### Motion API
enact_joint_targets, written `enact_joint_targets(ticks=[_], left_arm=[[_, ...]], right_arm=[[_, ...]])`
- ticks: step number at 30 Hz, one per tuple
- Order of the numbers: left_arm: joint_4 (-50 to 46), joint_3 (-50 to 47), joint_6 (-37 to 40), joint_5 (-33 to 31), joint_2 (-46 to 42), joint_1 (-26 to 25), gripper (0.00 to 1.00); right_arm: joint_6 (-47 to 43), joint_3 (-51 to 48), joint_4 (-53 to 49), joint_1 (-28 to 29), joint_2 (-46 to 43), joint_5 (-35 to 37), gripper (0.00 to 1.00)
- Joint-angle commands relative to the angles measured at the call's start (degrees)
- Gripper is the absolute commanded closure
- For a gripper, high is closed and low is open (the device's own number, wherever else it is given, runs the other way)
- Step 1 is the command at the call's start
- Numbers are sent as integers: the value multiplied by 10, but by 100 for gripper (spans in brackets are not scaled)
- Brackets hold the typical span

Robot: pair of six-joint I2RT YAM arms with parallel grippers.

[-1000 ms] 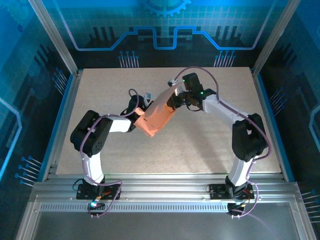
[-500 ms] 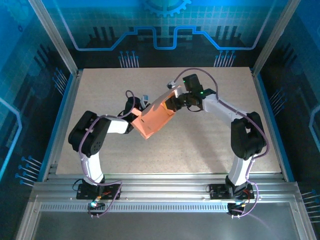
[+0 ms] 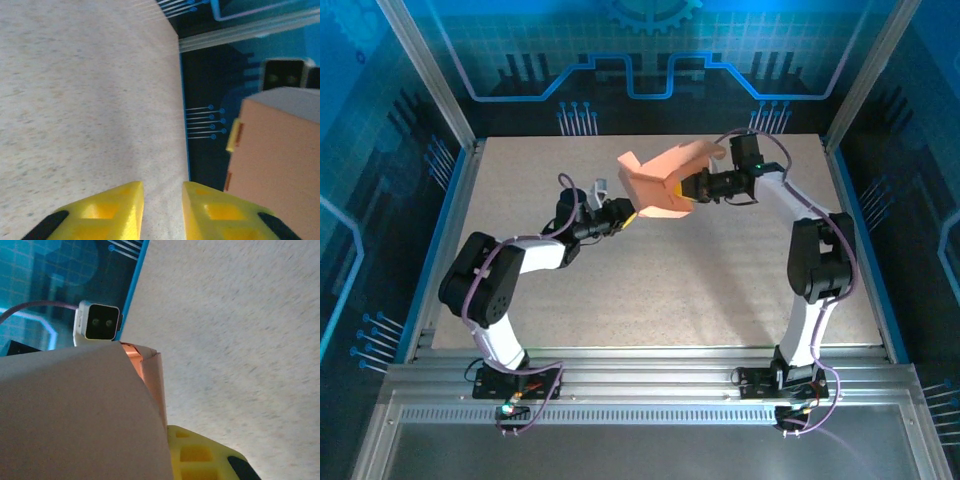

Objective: Fold the paper box

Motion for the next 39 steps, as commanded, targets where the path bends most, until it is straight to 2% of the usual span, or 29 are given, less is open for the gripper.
enact_joint_targets(ticks=[1, 3, 5, 8, 14, 25, 30, 39], left_arm=[[31, 22, 34, -5, -28, -17, 78], [51, 18, 30, 8, -30, -20, 81], [63, 13, 25, 17, -34, -20, 82], [90, 10, 12, 31, -36, -22, 82], [84, 24, 2, 41, -25, -35, 78], [71, 57, -16, 37, 3, -61, 81], [71, 65, -18, 27, 12, -69, 81], [80, 77, -31, 28, 25, -70, 81]], right_arm=[[106, 11, -43, 8, 18, -93, 100], [137, 7, -30, 8, 20, -117, 100], [145, 21, -60, 8, 33, -142, 100], [95, 56, -152, 14, 66, -171, 100], [119, 51, -131, 26, 69, -198, 100], [145, 55, -118, 60, 64, -172, 100], [184, 47, -72, 82, 69, -143, 100], [127, 100, -138, 133, 96, -97, 100]])
